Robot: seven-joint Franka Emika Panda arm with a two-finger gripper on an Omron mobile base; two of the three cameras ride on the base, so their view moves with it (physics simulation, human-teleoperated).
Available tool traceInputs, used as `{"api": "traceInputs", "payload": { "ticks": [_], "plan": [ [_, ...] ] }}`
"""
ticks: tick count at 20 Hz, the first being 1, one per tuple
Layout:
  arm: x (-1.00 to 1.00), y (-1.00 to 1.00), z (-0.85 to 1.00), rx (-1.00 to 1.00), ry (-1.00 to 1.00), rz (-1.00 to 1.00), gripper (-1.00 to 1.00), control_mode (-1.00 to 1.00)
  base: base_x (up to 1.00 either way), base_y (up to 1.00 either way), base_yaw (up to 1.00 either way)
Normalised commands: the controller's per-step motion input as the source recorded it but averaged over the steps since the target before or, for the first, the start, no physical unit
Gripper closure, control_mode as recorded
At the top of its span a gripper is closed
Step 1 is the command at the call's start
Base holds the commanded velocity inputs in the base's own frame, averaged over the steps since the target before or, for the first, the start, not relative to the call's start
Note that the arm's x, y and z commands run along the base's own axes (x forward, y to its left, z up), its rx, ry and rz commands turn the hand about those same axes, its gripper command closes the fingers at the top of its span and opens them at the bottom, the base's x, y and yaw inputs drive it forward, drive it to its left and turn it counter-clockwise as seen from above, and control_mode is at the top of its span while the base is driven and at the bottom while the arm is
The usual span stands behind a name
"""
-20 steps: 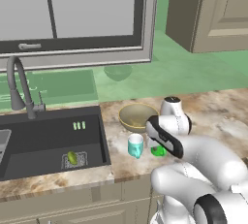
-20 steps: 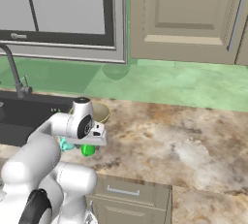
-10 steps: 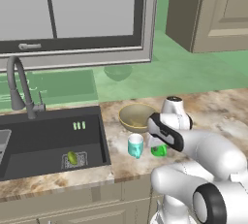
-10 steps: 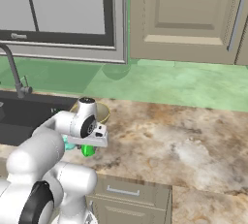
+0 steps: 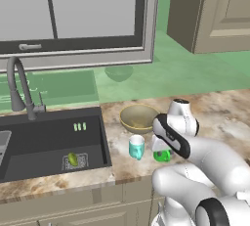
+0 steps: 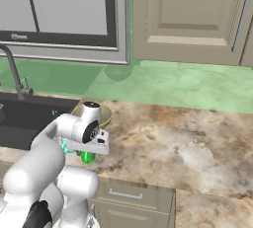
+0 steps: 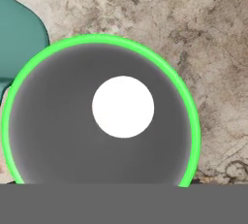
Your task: Clear the mugs and bowl far away from the sink.
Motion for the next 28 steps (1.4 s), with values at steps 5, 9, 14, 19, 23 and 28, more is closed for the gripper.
{"api": "traceInputs", "payload": {
  "ticks": [5, 9, 14, 19, 23, 28],
  "plan": [
    [-0.32, 0.05, -0.22, 0.00, -0.04, 0.00, 1.00, -1.00, 0.00, 0.00, 0.00],
    [-0.28, 0.05, -0.63, 0.00, -0.07, 0.00, 1.00, -1.00, 0.00, 0.00, 0.00],
    [0.01, 0.00, -0.97, -0.07, -0.14, 0.00, 1.00, -1.00, 0.00, 0.00, 0.00],
    [0.10, 0.00, -0.66, -0.09, -0.27, 0.01, 1.00, -1.00, 0.00, 0.00, 0.00],
    [0.11, 0.00, -0.23, -0.04, -0.58, 0.00, 1.00, -1.00, 0.00, 0.00, 0.00],
    [-0.17, -0.08, -0.86, 0.00, -0.44, 0.00, 1.00, -1.00, 0.00, 0.00, 0.00]
  ]
}}
